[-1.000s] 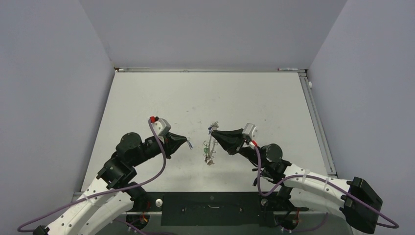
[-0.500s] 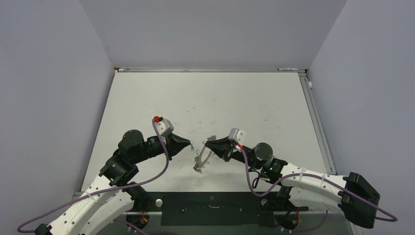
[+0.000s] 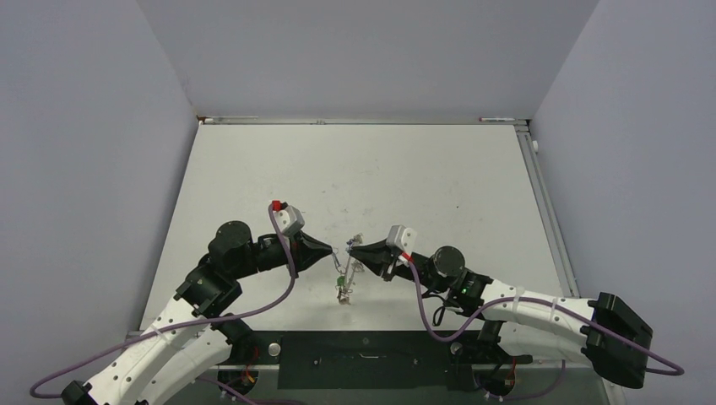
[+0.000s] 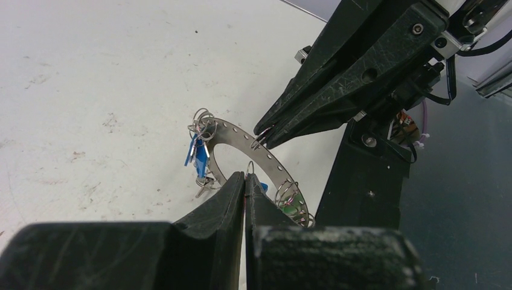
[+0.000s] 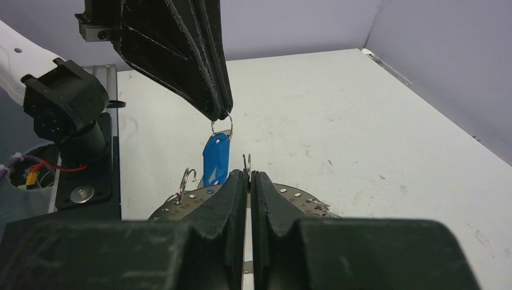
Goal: Put the keys on the keyring
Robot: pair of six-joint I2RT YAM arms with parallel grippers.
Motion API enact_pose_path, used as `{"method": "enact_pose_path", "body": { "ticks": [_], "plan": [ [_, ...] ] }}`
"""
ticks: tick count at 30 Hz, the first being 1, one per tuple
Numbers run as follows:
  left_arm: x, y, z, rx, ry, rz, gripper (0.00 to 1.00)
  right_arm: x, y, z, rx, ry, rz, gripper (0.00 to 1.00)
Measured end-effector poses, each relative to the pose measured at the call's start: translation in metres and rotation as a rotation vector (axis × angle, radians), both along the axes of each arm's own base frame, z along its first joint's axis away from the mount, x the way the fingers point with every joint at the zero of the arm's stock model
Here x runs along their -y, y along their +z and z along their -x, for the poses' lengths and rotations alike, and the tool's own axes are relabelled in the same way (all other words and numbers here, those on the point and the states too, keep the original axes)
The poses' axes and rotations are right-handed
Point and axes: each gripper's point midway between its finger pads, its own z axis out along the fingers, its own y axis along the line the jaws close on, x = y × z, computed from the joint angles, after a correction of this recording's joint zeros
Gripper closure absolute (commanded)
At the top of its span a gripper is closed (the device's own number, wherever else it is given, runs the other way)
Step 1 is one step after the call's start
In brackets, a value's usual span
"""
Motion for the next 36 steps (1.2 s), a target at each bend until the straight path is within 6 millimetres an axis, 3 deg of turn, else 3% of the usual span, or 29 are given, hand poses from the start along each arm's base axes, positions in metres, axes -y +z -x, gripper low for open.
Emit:
{"method": "enact_pose_path", "body": {
  "ticks": [15, 36],
  "plan": [
    [0.007, 0.0, 0.011, -0.012, -0.079, 0.009, 1.0, -0.01, -0.003, 0.003, 0.006, 0.021, 0.032, 0.95],
    [0.009, -0.003, 0.011, -0.024, -0.091, 0.003, 1.0, -0.016, -0.001, 0.012, 0.02, 0.053, 0.059, 0.95]
  ]
}}
